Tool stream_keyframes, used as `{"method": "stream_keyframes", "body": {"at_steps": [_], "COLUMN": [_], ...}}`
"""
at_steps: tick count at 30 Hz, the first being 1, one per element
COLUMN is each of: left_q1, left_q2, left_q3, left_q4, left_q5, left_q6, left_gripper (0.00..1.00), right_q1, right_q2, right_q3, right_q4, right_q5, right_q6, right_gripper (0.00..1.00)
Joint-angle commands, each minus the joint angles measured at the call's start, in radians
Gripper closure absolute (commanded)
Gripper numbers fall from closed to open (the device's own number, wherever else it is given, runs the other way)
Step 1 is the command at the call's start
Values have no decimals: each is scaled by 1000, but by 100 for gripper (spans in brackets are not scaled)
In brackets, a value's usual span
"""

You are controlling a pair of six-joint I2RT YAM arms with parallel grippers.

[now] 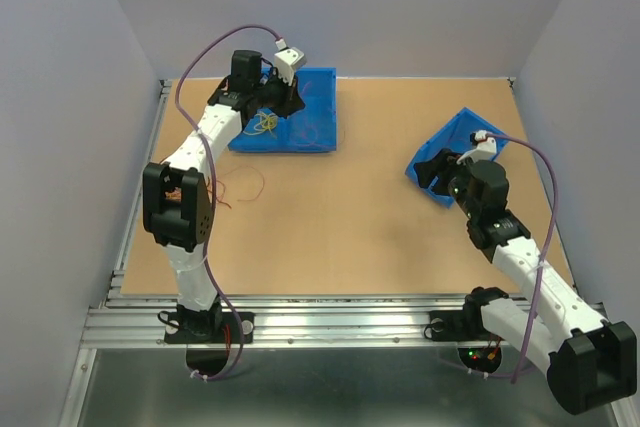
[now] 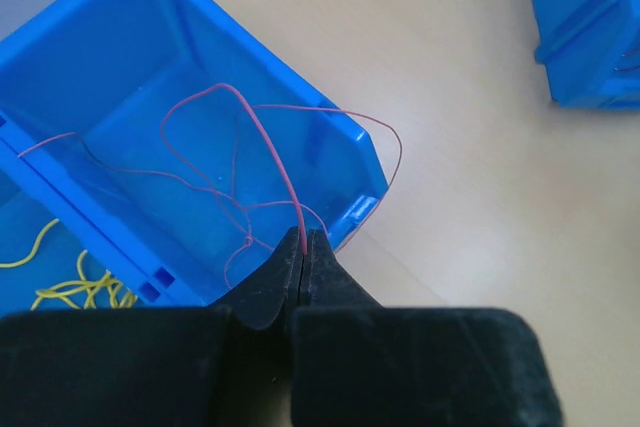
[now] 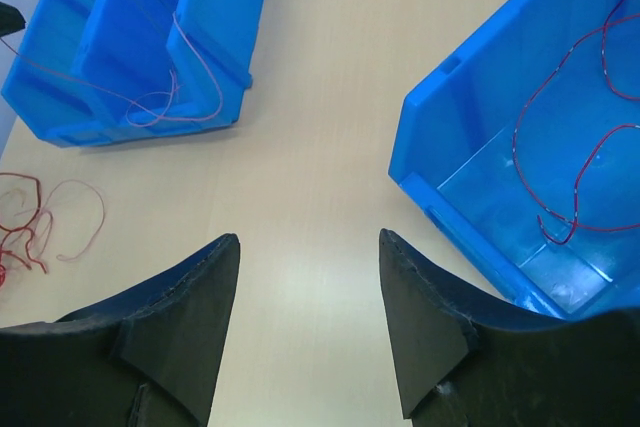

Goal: Untangle the cables

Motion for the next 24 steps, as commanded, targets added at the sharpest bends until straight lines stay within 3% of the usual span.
{"method": "stream_keyframes", "body": {"at_steps": [1,7,9,11,12,15,18,24], "left_q1": [13,77,108,111,102,74,59,22], "left_q2": [-48,-105,-95,-50,-35,-12,-51,-62], "left_q3": [32,30,59,147,182,262,212,244], "left_q4": [-6,5,-23,-110,-235,-388,-313,-340], "left_q5": [-36,35,146,251,282,322,340,415], "left_q6": [11,-26,-38,9,41,150,91,41], "left_gripper": [100,100,100,100,100,100,100,100], "right_q1": [2,2,2,2,2,2,2,2], "right_q2": [-4,-2,1,4,4,12,18,19], "right_q3": [-25,-22,-25,-25,-23,-22,-19,-20], "right_q4": [54,56,56,56,56,57,57,59], "right_q5": [0,-1,-1,0,0,2,-1,4], "right_q6": [-2,-2,-2,-2,-2,-2,-2,-2], "right_gripper": [37,37,37,37,37,38,38,38]}}
